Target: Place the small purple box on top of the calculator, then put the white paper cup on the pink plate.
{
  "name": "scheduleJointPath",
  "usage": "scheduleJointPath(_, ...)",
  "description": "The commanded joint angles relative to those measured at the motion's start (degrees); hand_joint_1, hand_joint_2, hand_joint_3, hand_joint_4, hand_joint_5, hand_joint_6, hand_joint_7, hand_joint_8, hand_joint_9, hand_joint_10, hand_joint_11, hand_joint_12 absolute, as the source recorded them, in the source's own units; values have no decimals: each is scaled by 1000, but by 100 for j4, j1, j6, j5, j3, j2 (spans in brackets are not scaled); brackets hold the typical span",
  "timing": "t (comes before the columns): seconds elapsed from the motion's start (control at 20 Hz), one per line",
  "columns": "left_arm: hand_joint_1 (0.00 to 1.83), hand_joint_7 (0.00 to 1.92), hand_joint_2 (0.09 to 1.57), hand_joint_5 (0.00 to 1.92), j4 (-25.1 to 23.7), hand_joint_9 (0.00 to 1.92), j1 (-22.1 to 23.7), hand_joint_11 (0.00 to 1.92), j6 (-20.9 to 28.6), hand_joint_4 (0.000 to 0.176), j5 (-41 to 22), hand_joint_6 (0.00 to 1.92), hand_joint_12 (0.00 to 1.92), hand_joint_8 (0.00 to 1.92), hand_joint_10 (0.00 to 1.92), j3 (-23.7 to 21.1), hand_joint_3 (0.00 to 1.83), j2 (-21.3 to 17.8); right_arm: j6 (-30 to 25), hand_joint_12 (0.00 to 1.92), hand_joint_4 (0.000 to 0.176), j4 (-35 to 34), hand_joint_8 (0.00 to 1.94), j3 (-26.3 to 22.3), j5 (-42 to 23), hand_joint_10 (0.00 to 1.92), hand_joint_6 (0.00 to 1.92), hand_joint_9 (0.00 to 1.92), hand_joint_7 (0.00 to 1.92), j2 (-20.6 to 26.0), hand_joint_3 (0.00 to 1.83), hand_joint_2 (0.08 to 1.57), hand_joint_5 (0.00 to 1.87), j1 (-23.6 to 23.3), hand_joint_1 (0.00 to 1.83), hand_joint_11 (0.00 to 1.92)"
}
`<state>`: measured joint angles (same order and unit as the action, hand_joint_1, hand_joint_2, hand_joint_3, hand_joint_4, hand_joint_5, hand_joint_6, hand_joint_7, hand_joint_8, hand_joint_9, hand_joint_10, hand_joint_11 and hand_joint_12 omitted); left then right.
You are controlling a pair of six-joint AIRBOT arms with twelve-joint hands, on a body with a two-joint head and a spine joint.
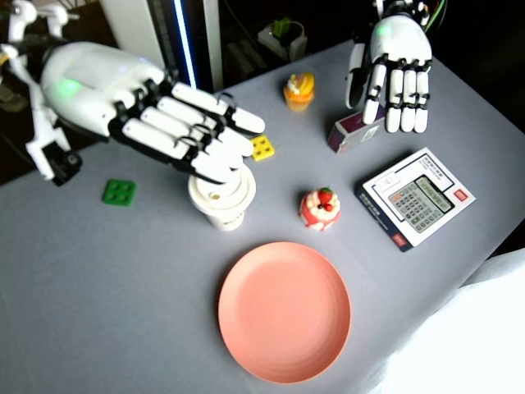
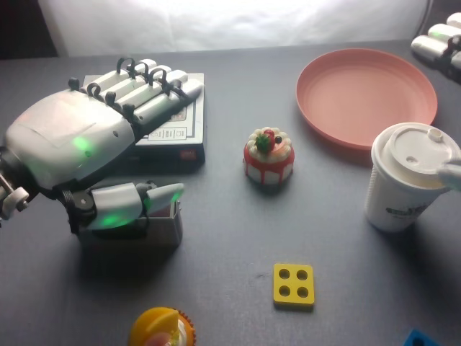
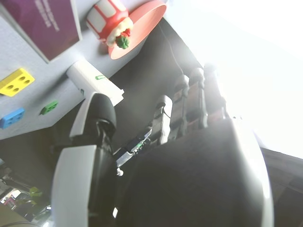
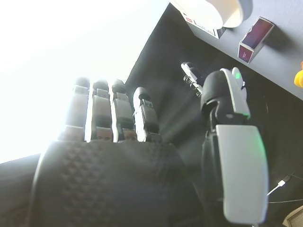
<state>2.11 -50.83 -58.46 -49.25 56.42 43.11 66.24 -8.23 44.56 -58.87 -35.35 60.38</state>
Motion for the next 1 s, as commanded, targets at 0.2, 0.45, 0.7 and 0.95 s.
scheduleJointPath(0.2,320,0,1240,0,16,0,60,0,-5,44,-769,0,0,0,0,-45,0,7,34,0,0,-39,0,0,-718,0,0,0,0,7,37,1221,0,-111,270,0)
scheduleJointPath(0.45,423,0,1150,0,222,0,-300,0,-6,58,-721,0,0,0,0,-193,0,-249,34,0,0,-143,0,-5,-798,0,0,0,0,6,30,1231,0,-112,287,0)
scheduleJointPath(0.7,823,0,1019,0,580,0,-640,0,-7,21,-388,0,0,0,0,-145,0,-204,34,0,0,-213,0,-14,-895,0,0,0,0,0,25,1243,0,-111,249,0)
scheduleJointPath(0.95,917,86,1003,95,800,81,-712,0,-10,49,95,7,399,3,9,120,8,126,34,0,0,-255,0,-19,-912,0,0,0,0,-16,19,1247,0,-110,215,0)
